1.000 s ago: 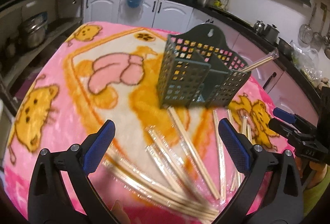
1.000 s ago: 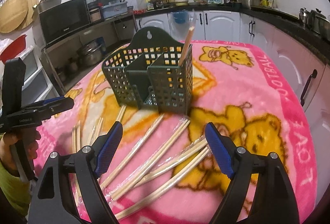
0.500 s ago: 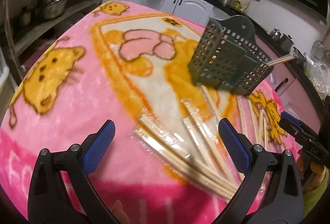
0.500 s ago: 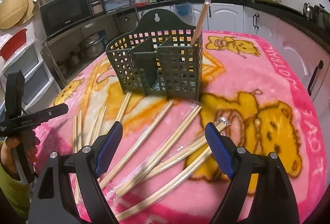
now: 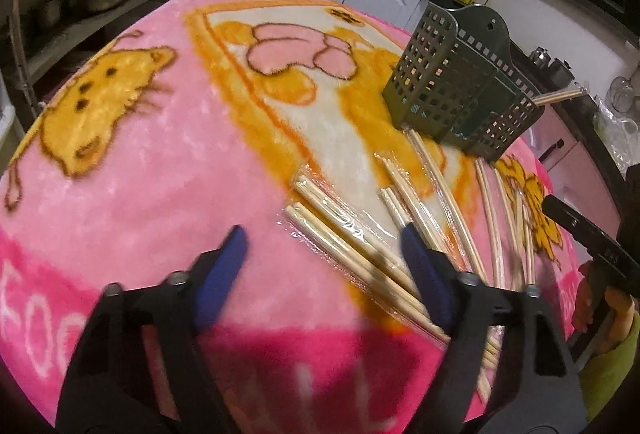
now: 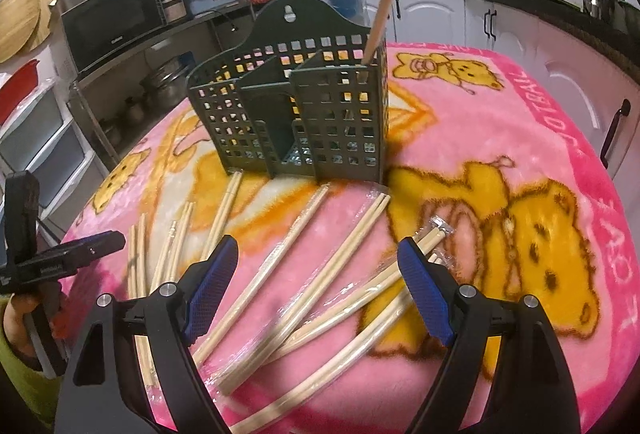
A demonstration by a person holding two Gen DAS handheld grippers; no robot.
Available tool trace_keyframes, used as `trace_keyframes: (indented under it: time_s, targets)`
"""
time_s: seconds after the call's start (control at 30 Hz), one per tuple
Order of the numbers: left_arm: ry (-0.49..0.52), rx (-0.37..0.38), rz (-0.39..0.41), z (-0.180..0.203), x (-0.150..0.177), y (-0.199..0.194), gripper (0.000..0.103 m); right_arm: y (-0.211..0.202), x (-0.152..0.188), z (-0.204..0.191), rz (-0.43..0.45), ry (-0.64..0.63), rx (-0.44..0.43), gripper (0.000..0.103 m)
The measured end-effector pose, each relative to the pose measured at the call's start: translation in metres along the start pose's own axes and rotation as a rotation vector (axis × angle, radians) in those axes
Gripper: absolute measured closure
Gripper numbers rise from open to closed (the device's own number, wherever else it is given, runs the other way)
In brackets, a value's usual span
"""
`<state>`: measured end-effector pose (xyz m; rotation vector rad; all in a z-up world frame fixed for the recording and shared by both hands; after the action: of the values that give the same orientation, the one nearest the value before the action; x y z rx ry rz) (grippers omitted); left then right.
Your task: Organize utensils
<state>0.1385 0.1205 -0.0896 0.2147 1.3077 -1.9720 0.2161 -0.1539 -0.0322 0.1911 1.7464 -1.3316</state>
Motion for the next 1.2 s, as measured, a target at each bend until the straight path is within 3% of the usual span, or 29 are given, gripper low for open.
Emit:
trace_keyframes:
  time_s: [0.03,0.17,0.33,0.53,0.87,1.2]
  targets:
    - [-0.002,-0.009,0.003,-0.001,0.000,0.002,0.053,0.002,0.000,0.001,-0.004,0.005,0.002,0.024]
    - [-0.024,-0.007,-0.002,-0.002,-0.004,0.007,0.056,0.007,-0.002,0.008,-0.014,0.023,0.005,0.026]
    - [-0.055,0.002,0.002,-0.007,-0.008,0.010,0.069,0.017,-0.005,0.019,-0.035,0.047,0.017,0.031]
    - [-0.068,-0.004,0.010,-0.014,-0.013,0.013,0.083,0.043,-0.006,0.031,-0.094,0.093,-0.002,0.046]
    - [-0.070,0.008,0.015,-0.018,-0.016,0.015,0.091,0.074,-0.013,0.057,-0.125,0.160,0.067,0.052]
    - [-0.062,0.011,0.025,-0.018,-0.016,0.012,0.096,0.078,-0.009,0.056,-0.134,0.092,0.129,0.074]
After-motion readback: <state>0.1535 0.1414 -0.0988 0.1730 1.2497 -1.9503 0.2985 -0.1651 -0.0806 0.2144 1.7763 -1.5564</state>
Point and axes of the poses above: each gripper's, at about its wrist camera, not at the fingertips, and y roughly the way its jaws point, z to its right, x to its underside, the point moved 4 cm from there along y, roughly the way its jaws point, and after that the axes turned 13 degrees about -y, right-handed, at the moved point
